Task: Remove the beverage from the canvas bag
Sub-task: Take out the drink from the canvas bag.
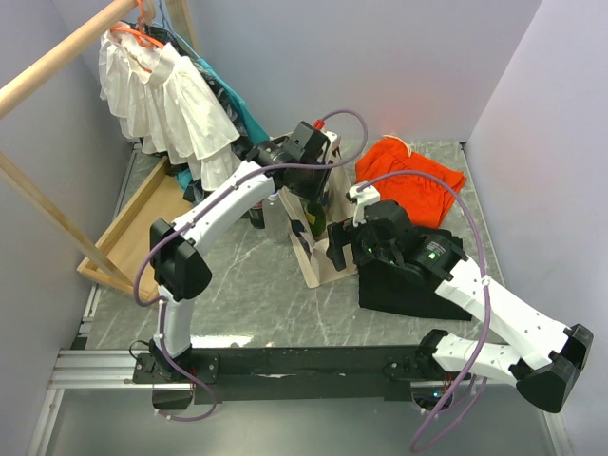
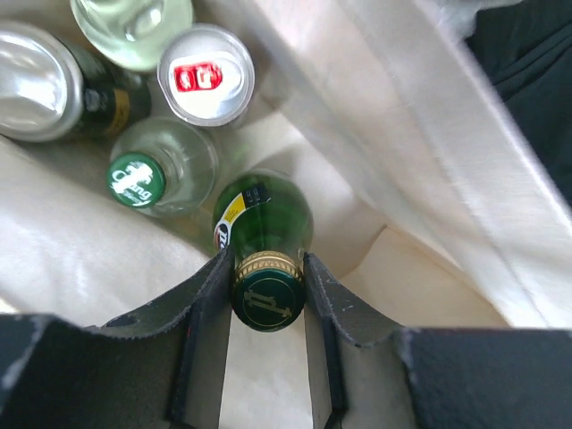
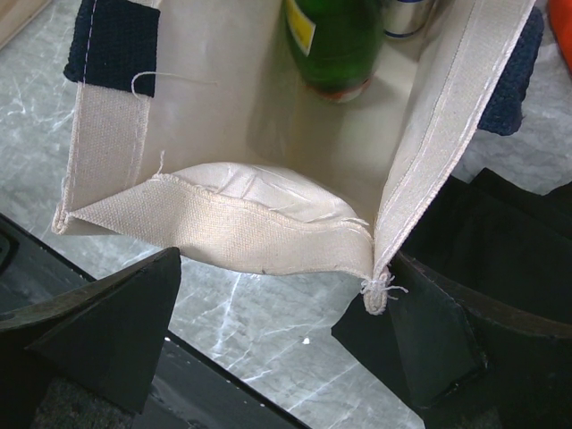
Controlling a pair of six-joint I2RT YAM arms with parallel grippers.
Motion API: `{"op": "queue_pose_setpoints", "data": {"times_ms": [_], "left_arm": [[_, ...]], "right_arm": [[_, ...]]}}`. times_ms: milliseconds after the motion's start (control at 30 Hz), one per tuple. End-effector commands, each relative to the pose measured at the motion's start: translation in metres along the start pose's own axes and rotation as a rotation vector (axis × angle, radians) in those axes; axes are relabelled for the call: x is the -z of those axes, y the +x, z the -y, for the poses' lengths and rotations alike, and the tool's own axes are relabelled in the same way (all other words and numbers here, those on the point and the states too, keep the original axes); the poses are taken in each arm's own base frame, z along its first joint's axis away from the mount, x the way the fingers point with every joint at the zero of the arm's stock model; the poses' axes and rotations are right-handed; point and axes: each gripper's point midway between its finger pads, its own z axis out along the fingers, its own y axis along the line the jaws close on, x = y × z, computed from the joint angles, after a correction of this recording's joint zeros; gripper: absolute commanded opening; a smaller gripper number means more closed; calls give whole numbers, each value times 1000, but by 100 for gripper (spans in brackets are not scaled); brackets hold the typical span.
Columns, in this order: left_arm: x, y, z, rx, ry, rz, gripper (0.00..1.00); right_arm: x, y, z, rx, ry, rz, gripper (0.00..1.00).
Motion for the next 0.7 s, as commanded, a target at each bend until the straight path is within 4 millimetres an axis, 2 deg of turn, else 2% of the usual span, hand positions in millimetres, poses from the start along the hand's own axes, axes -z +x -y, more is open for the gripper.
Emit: {"op": "queue_pose_setpoints", "data": {"times_ms": [0,667], "left_arm": [[42,-54,18,-27,75,189,1],[90,-67,19,-72,81,248,1]], "right_arm": [[-2,14,0,-12,8,-41,100],[-1,9,2,-19,22,-32,100]]}}
